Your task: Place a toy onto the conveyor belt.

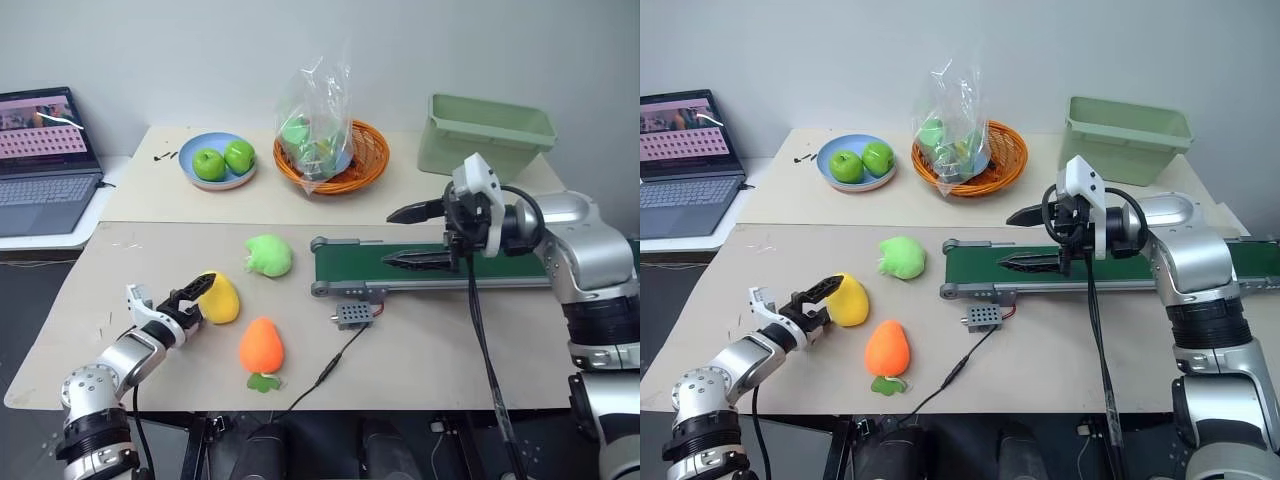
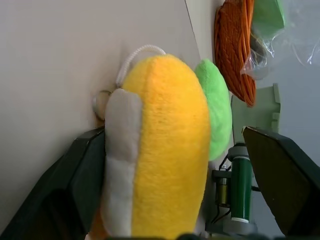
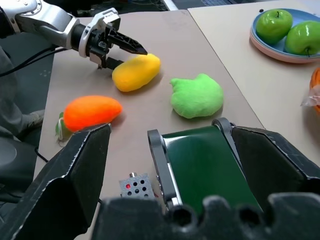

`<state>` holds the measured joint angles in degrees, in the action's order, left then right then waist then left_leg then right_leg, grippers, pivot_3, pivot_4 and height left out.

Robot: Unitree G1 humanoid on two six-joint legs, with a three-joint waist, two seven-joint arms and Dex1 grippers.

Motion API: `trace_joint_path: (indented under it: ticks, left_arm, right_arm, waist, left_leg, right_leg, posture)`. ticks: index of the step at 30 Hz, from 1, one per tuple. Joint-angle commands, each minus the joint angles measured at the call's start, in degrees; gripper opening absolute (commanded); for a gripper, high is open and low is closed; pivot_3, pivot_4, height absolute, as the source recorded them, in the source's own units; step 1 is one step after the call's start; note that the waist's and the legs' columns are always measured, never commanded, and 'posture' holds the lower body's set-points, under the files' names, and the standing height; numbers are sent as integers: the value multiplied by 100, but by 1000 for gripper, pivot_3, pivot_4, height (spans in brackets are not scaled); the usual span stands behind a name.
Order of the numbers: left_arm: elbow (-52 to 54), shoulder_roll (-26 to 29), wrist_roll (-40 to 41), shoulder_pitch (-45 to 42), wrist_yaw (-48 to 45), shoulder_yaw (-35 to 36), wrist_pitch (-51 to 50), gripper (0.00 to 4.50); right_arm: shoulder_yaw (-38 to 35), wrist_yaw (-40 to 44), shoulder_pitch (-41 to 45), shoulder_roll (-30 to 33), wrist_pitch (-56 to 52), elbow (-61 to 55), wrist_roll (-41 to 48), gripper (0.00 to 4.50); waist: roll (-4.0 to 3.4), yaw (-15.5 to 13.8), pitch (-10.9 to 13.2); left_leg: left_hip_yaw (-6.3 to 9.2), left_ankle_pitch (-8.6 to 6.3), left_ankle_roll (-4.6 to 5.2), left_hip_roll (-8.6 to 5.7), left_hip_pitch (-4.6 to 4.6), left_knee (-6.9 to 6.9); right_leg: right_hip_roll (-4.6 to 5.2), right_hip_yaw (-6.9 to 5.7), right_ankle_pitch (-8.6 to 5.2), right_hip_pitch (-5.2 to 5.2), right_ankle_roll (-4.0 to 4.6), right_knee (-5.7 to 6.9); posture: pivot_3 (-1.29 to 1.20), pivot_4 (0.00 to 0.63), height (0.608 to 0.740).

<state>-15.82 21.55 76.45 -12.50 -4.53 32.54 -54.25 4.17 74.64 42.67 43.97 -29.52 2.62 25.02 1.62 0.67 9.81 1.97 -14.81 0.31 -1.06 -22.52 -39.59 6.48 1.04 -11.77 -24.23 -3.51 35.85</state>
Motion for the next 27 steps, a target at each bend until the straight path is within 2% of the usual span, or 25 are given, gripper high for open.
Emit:
trace_joint_path:
  ticks: [1, 4, 9, 12, 16, 19, 21, 25, 27]
  left_arm:
    - [22, -142, -76, -34, -56, -78, -122, 4211]
    - [62, -184, -103, -25, -63, -51, -156, 3385]
    - [163, -204, -146, 12, -130, 33, -206, 1378]
    - [487, -171, -187, 84, -463, 14, -148, 368]
    - [961, -126, -312, 90, -820, -13, 86, 368]
    - [1584, -128, -972, 31, -1159, -311, 763, 368]
    - [2018, -153, -1631, 10, -1290, -751, 1240, 368]
    - [2606, 449, -3545, 183, -1463, -2600, 1562, 368]
    - [2704, 1051, -5278, 247, -1513, -3966, 2322, 368]
  right_arm:
    - [-184, -53, 54, 88, 75, -192, 23, 4500]
    - [-181, -65, 55, 85, 98, -176, 4, 4500]
    - [-152, -77, 78, 60, 134, -117, -33, 4500]
    - [-130, -79, 85, 42, 164, -78, -58, 4500]
    - [-115, -69, 100, 14, 191, -38, -100, 4500]
    - [-106, -53, 87, -7, 203, -23, -114, 4500]
    - [-121, -42, 102, -15, 195, -30, -95, 4500]
    - [-284, -84, 260, -111, -42, -87, 162, 4500]
    - [-178, -90, 228, -96, 71, -41, 11, 4500]
  waist:
    - [-1, -7, 0]
    - [0, -13, 0]
    - [0, 4, 0]
    - [0, 13, 0]
    - [0, 6, 0]
    - [1, 2, 0]
    - [1, -5, 0]
    - [-1, -16, 0]
    - [0, -7, 0]
  left_leg:
    - [0, 0, 0, 0, 0, 0]
    - [0, 0, 0, -2, 0, -1]
    - [1, 0, 0, -1, -2, 2]
    - [0, 0, 0, -1, -2, 2]
    - [0, 0, 0, 0, -2, 3]
    - [-1, 0, 0, 0, -4, 3]
    - [-1, 0, -1, 0, -4, 3]
    - [-24, 0, -1, -3, -7, 6]
    - [-38, 0, -1, -4, -6, 12]
  right_leg:
    - [1, 0, 0, 1, 0, 0]
    - [2, 0, 0, 3, 0, -1]
    - [1, 0, 0, -2, 0, -3]
    - [1, 0, 0, -1, 0, -3]
    - [1, 0, 0, -2, 0, -4]
    - [1, -1, 0, -1, 0, -7]
    - [1, -1, 0, 1, 0, -10]
    - [1, -1, 1, 2, 1, -16]
    - [1, 2, 1, 1, 1, -19]
  posture:
    - [0, 150, 740]
    - [0, 150, 740]
    - [0, 150, 740]
    - [0, 150, 740]
    - [0, 150, 740]
    - [0, 150, 740]
    - [0, 150, 740]
    - [0, 150, 740]
    - [0, 150, 740]
